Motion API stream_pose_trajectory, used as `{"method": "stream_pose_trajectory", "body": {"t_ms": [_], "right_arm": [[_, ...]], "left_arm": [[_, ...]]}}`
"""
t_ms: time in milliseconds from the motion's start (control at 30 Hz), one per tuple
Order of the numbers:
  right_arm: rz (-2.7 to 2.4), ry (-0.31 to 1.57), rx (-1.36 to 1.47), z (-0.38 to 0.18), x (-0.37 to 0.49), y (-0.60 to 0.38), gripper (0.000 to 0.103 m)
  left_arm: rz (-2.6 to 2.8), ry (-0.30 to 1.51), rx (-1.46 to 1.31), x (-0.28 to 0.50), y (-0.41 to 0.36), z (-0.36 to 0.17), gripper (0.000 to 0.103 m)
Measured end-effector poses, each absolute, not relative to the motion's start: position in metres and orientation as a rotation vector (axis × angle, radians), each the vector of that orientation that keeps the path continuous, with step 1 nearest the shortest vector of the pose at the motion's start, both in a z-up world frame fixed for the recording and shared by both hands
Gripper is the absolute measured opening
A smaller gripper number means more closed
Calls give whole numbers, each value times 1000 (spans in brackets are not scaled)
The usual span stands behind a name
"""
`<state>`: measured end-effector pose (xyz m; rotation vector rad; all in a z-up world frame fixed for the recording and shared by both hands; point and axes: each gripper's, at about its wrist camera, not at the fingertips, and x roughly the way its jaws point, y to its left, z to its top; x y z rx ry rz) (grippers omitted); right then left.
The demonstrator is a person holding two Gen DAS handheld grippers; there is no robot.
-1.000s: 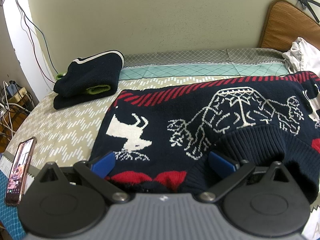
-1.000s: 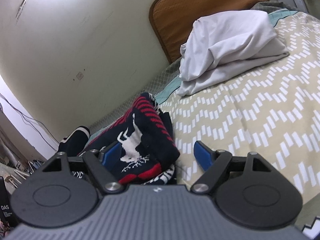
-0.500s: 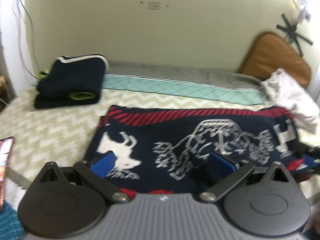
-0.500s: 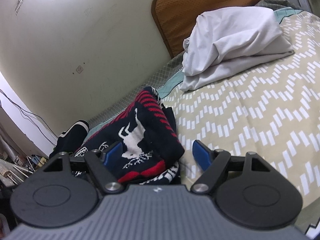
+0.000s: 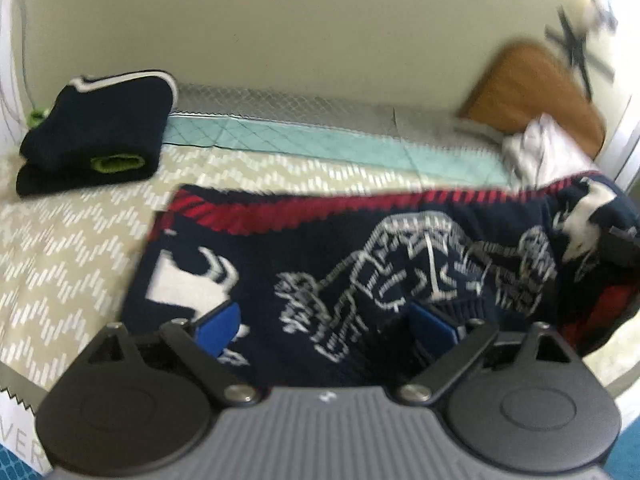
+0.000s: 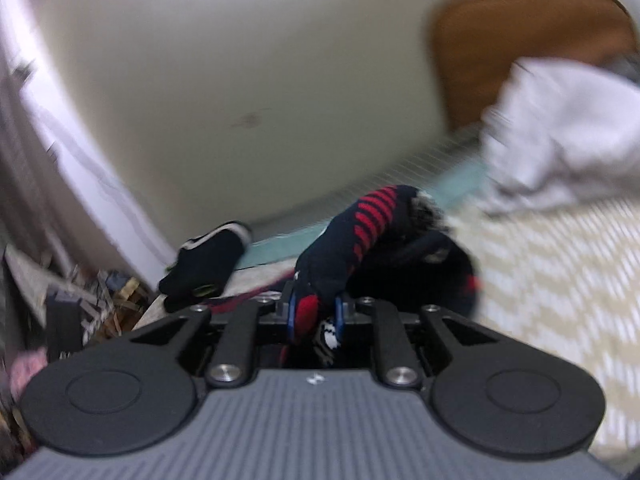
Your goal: Fold small clothes
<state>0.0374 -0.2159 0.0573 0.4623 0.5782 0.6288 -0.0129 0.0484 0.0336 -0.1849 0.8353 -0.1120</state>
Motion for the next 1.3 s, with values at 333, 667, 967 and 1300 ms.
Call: {"method": "stream_pose_trajectory", "body": {"t_ms": [333,667,967,1300], "right_arm": [[931,570,144,94,31,-62,20],[982,485,-360,24,8,55,20],[1189,421,-145,72,-15,-27,40],[967,503,153,93,72,-64,25]], "left_arm": [[75,614,-408,-62,184,78,99],[74,616,-349,-57,191,69,103],[59,660,-318,-18,181,51,103],[34,687,-347,-8,187,46,103]]}}
